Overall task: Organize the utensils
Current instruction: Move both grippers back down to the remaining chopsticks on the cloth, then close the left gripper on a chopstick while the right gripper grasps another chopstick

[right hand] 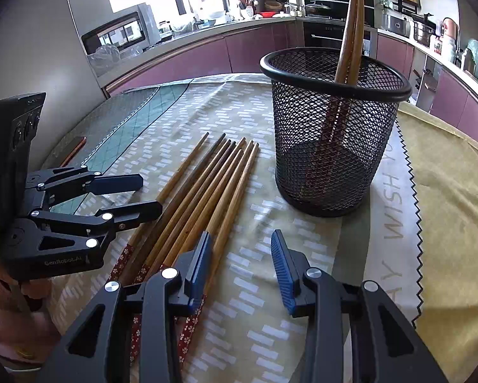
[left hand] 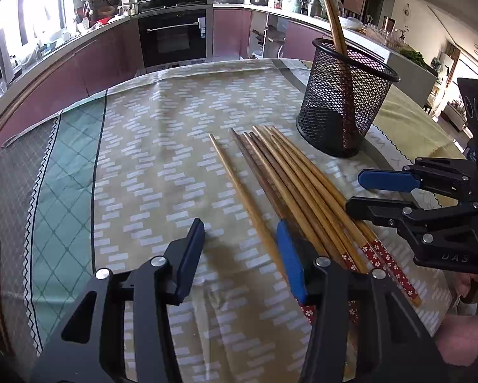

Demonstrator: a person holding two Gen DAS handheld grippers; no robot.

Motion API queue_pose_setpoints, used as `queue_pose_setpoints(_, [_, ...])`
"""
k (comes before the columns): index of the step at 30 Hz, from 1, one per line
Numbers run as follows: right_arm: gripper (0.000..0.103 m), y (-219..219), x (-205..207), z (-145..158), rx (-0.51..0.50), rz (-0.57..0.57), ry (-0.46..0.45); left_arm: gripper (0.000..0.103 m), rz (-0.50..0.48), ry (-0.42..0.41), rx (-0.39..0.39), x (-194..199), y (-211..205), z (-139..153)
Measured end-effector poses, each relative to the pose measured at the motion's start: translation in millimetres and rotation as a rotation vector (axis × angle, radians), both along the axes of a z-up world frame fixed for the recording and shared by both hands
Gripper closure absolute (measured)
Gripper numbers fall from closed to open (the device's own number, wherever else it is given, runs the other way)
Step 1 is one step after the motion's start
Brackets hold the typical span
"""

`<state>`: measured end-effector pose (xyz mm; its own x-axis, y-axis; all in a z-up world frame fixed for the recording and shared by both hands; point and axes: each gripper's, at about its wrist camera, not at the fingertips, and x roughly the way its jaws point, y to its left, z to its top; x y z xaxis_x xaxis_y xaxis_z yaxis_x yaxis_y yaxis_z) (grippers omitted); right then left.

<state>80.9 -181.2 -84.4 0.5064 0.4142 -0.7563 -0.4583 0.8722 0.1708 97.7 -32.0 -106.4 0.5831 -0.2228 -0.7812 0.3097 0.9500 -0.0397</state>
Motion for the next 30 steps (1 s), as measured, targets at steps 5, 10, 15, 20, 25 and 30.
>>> queue_pose_setpoints(5, [0.074,3,1,-1,-0.044,-0.009,-0.009,0.063,-0.006,0.007,0.0,0,4,0])
queue_pose_setpoints(10, [0.075,12,7,-1,-0.069,-0.012,-0.022,0.067,0.001,0.007,-0.003,6,5,0])
queue_pose_setpoints(15, [0.089,12,13,-2,-0.038,-0.027,-0.013,0.083,0.021,0.014,-0.023,12,5,1])
queue_pose_setpoints(20, [0.097,1,13,-4,0.025,-0.055,0.014,0.09,0.055,0.013,-0.057,13,8,0])
queue_pose_setpoints(25, [0.097,-12,11,0,0.074,-0.076,0.011,0.095,0.078,0.011,-0.087,9,14,1])
queue_pose_setpoints(30, [0.098,-16,1,9,0.112,-0.008,-0.009,0.095,0.035,-0.01,-0.114,-5,14,9])
